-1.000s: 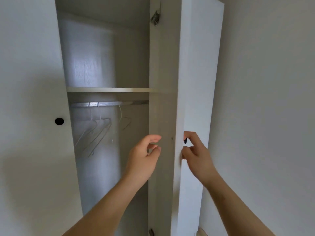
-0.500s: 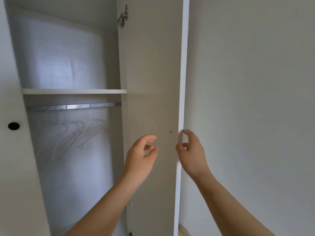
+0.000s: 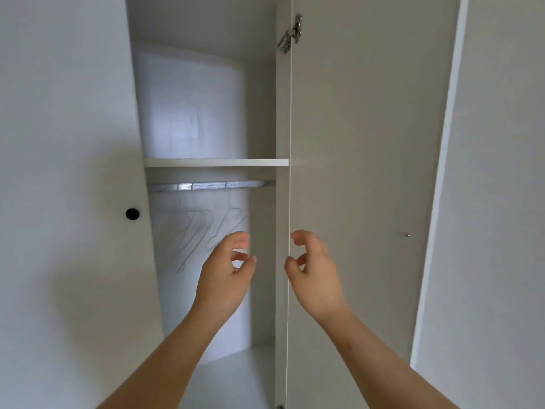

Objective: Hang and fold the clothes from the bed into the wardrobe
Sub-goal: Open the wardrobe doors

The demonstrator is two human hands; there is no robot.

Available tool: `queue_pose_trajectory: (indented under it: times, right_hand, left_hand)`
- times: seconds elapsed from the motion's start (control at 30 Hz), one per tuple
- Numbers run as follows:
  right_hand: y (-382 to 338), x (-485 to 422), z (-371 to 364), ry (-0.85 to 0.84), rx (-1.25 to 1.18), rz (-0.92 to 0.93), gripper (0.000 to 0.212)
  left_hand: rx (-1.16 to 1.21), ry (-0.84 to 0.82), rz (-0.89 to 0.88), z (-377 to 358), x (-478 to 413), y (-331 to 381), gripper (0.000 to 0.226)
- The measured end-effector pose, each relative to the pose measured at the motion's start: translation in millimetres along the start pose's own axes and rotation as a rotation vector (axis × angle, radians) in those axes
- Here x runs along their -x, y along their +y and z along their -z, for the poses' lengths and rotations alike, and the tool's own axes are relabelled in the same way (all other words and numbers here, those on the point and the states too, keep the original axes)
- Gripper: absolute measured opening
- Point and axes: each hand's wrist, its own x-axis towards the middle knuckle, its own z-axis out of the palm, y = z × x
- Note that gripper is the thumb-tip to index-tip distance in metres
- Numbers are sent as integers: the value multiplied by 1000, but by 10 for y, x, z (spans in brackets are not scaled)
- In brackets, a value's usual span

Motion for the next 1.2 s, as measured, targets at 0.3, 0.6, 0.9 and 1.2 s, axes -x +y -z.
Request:
queue_pose_trajectory:
  times: [0.3, 0.6, 0.9, 1.2]
  right_hand:
    - [-426, -316, -1335, -186, -73, 16, 20]
    - [-651, -513, -2220, -266, -102, -10, 21]
    - [-505, -608, -2328, -248, -29, -107, 22]
    - [-662, -495, -2286, -250, -159, -78, 23]
  left_hand:
    - [-436, 202, 13, 1231, -557, -642, 36]
    - [-926, -39, 175, 1964, -1341, -1317, 59]
    - [-753, -17, 98, 1846, -1660, -1508, 31]
    - [-797, 186, 41, 1731, -1181, -1214, 16]
